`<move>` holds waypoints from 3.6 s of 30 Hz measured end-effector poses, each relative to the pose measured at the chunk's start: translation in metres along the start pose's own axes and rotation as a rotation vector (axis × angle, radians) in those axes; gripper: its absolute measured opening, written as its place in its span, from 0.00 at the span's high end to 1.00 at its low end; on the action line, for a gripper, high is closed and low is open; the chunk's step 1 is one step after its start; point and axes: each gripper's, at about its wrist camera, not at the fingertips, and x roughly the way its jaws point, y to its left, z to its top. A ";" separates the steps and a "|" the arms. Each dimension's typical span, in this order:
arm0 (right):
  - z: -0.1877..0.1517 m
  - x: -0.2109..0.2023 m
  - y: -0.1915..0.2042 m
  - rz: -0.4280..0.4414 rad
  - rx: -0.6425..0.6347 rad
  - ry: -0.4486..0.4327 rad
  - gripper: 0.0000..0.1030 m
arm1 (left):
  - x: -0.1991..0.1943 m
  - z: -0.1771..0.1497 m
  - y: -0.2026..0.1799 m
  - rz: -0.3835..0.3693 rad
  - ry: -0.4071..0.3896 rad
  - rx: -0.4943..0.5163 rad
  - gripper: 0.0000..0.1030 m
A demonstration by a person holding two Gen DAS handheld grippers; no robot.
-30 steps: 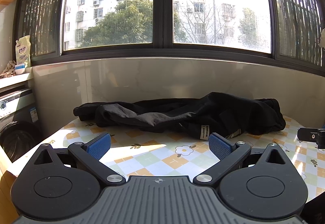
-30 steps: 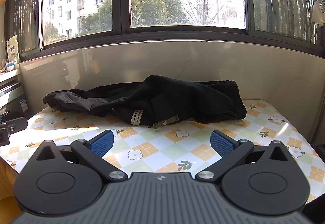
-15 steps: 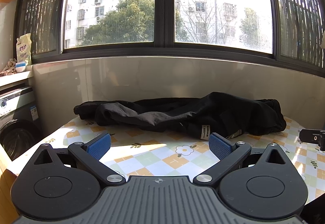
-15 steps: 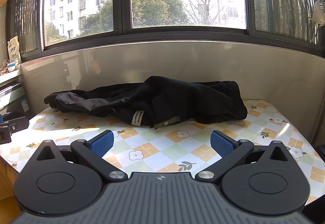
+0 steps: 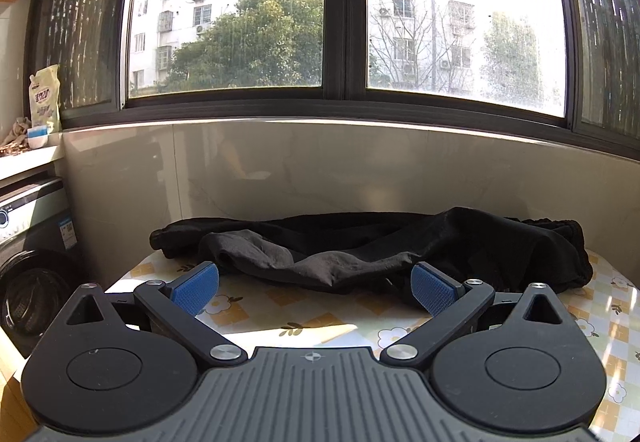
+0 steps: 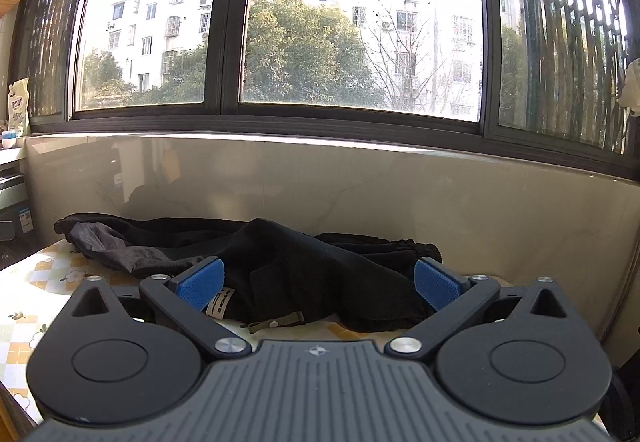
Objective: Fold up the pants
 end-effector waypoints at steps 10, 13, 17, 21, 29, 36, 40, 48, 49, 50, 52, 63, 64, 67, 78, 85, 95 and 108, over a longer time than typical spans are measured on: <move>0.007 0.100 -0.033 0.013 -0.012 0.034 0.00 | 0.105 0.023 0.020 -0.081 0.212 -0.161 0.00; 0.002 0.137 -0.033 0.038 -0.031 0.057 0.00 | 0.136 0.027 0.018 -0.096 0.268 -0.197 0.00; -0.001 0.181 -0.028 0.070 -0.059 0.074 0.00 | 0.178 0.033 0.023 -0.103 0.326 -0.253 0.00; -0.006 0.217 -0.024 0.105 -0.058 0.105 0.05 | 0.204 0.036 0.034 -0.071 0.331 -0.306 0.02; -0.027 0.272 -0.002 0.136 -0.157 0.142 0.11 | 0.263 0.005 0.049 -0.120 0.398 -0.454 0.07; -0.034 0.300 -0.007 0.135 -0.122 0.200 0.33 | 0.310 -0.028 0.059 -0.116 0.435 -0.660 0.08; -0.037 0.294 -0.015 0.182 -0.099 0.285 0.91 | 0.322 -0.028 0.061 -0.106 0.399 -0.671 0.48; -0.052 0.228 -0.030 0.274 -0.080 0.285 0.96 | 0.287 -0.027 0.067 -0.102 0.356 -0.522 0.91; -0.057 0.216 -0.032 0.283 -0.072 0.290 0.96 | 0.277 -0.027 0.067 -0.100 0.346 -0.499 0.91; -0.062 0.207 -0.035 0.291 -0.064 0.296 0.96 | 0.267 -0.028 0.067 -0.101 0.339 -0.480 0.91; -0.070 0.189 -0.039 0.305 -0.058 0.308 0.96 | 0.247 -0.031 0.069 -0.103 0.327 -0.452 0.91; -0.101 0.120 -0.034 0.358 -0.042 0.342 0.96 | 0.160 -0.067 0.103 -0.086 0.316 -0.465 0.93; -0.099 0.119 -0.034 0.353 -0.045 0.341 0.96 | 0.161 -0.070 0.106 -0.092 0.327 -0.466 0.93; -0.093 0.119 -0.032 0.334 -0.042 0.336 0.96 | 0.164 -0.073 0.108 -0.097 0.332 -0.459 0.92; -0.079 0.107 -0.022 0.360 0.007 0.277 0.86 | 0.166 -0.060 0.104 -0.097 0.265 -0.469 0.47; -0.095 0.108 -0.023 0.295 0.058 0.271 0.65 | 0.197 -0.063 0.117 -0.020 0.269 -0.508 0.34; -0.102 0.106 -0.040 0.234 0.135 0.255 0.48 | 0.257 -0.069 0.123 0.053 0.329 -0.563 0.33; -0.117 0.120 -0.041 0.303 0.264 0.269 0.34 | 0.271 -0.067 0.110 0.033 0.320 -0.538 0.93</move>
